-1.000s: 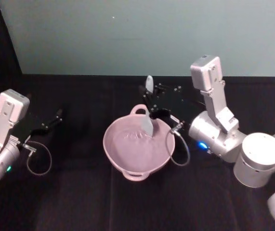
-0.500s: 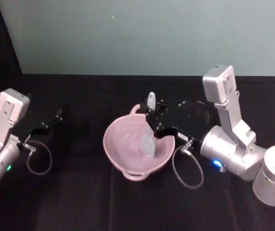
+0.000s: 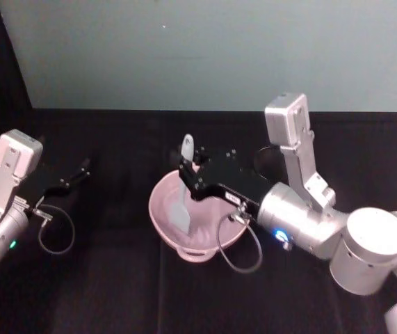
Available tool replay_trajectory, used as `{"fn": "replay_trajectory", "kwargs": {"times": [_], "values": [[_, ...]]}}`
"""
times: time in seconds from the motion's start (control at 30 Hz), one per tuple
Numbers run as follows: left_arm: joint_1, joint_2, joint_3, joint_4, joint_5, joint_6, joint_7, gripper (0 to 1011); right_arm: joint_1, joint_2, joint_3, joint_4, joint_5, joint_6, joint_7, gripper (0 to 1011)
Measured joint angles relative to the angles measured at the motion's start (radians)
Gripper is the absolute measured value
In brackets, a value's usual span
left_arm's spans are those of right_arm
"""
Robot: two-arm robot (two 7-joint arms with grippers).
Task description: Use the one hand to pick up the spoon and stir the clear water in the bowl.
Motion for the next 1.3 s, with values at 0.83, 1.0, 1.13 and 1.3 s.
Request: {"fn": "replay_trajectory", "kwargs": {"times": [0.83,1.0,1.13,1.3], "values": [[0.000,0.000,0.000,0.000,0.000,0.000,0.000,1011,0.024,-0.007,0.057,0.060,-0.100,-0.013,-0.078,127],[0.000,0.000,0.000,0.000,0.000,0.000,0.000,1011,-0.023,0.021,0.077,-0.007,-0.078,0.018,-0.061,127],[0.000,0.000,0.000,0.000,0.000,0.000,0.000,1011,-0.065,0.040,0.085,-0.055,-0.048,0.037,-0.046,127],[0.000,0.000,0.000,0.000,0.000,0.000,0.000,1011,-0.102,0.050,0.083,-0.095,-0.015,0.041,-0.031,127]]}}
